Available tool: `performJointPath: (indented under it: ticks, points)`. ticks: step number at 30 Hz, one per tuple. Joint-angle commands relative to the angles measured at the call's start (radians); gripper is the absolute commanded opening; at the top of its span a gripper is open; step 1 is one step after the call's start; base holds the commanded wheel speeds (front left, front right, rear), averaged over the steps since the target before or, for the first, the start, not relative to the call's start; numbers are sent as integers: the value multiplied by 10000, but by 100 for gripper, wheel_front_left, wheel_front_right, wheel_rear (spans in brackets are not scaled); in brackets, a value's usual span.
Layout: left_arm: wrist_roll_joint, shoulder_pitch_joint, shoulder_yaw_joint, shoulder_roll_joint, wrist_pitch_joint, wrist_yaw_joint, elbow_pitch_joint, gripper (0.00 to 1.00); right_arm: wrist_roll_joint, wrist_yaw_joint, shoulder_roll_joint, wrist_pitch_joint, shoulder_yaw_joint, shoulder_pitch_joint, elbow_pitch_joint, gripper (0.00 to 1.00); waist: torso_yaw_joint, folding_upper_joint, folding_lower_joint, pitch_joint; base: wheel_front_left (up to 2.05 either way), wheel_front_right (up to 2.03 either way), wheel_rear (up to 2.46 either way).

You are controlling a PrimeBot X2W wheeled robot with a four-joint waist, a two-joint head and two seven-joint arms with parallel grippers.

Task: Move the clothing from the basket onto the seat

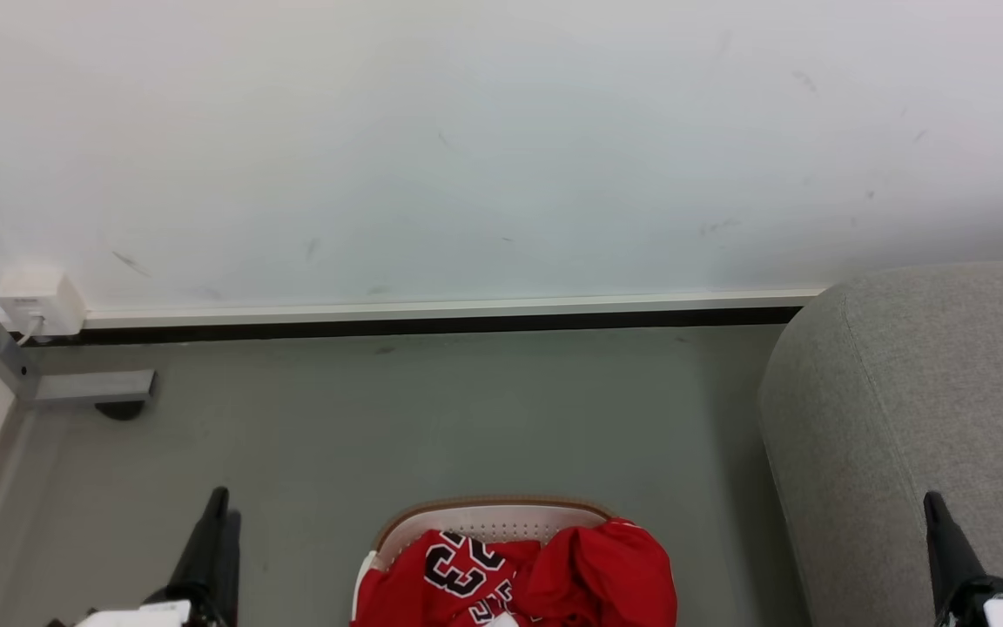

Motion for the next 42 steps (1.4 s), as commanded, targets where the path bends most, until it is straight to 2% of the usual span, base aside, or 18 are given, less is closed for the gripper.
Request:
performJointPath:
  ticks: [1, 8, 14, 25, 42]
  points:
    - [-5, -35, -3, 10, -21, -4, -37, 100, 2, 0, -12, -15, 14, -33, -46, 100, 0, 0, 0, 1, 0, 0, 0]
    - [-70, -79, -85, 20, -381, -9, -250, 100, -137, -1, -22, -364, 391, -65, -276, 100, -6, 0, 0, -12, 0, 0, 0]
    - [425, -83, -84, 31, -674, -12, -516, 100, -421, -2, -35, -668, 740, -96, -479, 100, -11, 0, 0, -27, 0, 0, 0]
    - [2700, -85, 15, 44, -1155, -19, -1012, 100, -1931, -4, -174, -1156, 1244, -149, -782, 100, -10, 0, 0, -18, 0, 0, 0]
    - [7390, 111, -177, 99, -1797, -7, -1382, 100, -5857, -7, -386, -1797, 1946, -133, -828, 100, -36, 0, 0, -50, 0, 0, 0]
